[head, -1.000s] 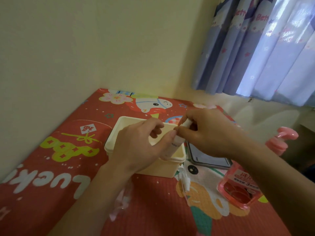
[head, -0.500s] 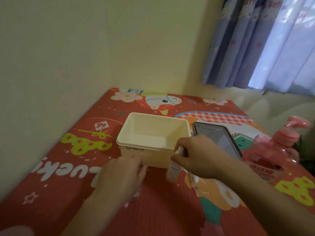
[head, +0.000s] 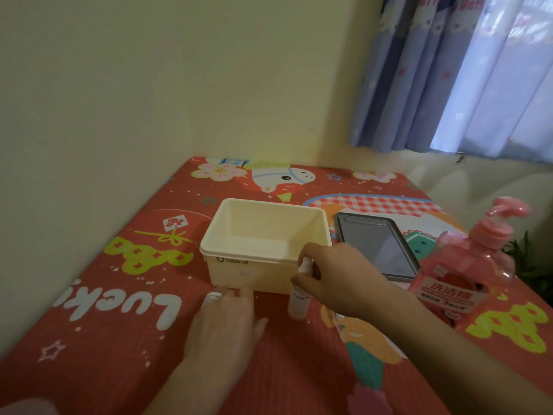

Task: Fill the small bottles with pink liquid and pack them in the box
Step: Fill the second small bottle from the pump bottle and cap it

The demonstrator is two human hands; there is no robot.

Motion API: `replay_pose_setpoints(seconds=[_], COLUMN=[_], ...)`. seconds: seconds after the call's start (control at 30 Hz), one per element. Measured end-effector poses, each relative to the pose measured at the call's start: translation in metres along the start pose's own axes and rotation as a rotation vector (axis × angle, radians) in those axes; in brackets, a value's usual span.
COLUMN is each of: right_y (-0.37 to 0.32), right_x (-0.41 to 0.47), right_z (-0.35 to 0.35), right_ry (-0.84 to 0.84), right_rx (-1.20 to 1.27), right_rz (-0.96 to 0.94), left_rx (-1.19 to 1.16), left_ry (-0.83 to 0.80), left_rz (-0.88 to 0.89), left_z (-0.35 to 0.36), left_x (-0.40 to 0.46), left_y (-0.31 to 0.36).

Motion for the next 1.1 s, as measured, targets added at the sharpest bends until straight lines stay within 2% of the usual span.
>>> replay_pose_setpoints(seconds=[0.23, 0.43, 0.6, 0.67, 0.77, 0.9, 1.0, 1.1], right_y=[0.0, 0.002, 0.002, 0.003, 0.008, 0.014, 0.013, 0.01], right_x=[-0.003, -0.007, -0.013, -0.018, -0.025, -0.03, -0.034, -0.041], right_z=[0.001, -0.007, -0.026, -0.035, -0.048, -0.059, -0.071, -0.091], right_ry=[0.04, 0.016, 0.1, 0.152, 0.23, 0.312, 0.365, 0.452], right_rx=[0.021, 0.048, 0.035, 0.045, 0.084, 0.06, 0.037, 0.019], right_rz=[-0.011, 0.008, 0.012, 0.009, 0.009, -0.019, -0.033, -0.063], left_rx=[-0.116, -0.113, -0.096, -0.133, -0.306, -0.477, -0.606, -0.777], left_ry=[0.018, -0.004, -0.039, 0.022, 0.219, 0.433, 0.502, 0.501], left_rz=[0.019, 0.037, 0.019, -0.023, -0.06, 0.025, 0.107, 0.154], left_z=[0.001, -0.001, -0.002, -0.009, -0.024, -0.039, -0.046, -0.05], left_x=[-0.008, -0.012, -0.014, -0.013, -0.009, -0.002, 0.006, 0.014], left_y=[0.009, 0.014, 0.016, 0.016, 0.016, 0.028, 0.047, 0.066])
Point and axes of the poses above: each hand's wrist, its own x-axis towards the middle knuckle, its own z-axis out of the palm, y = z × x, the point moved 3 cm from there along x, towards the middle knuckle, and after that the axes turned 2 degrees about y, right-handed, at the moved point
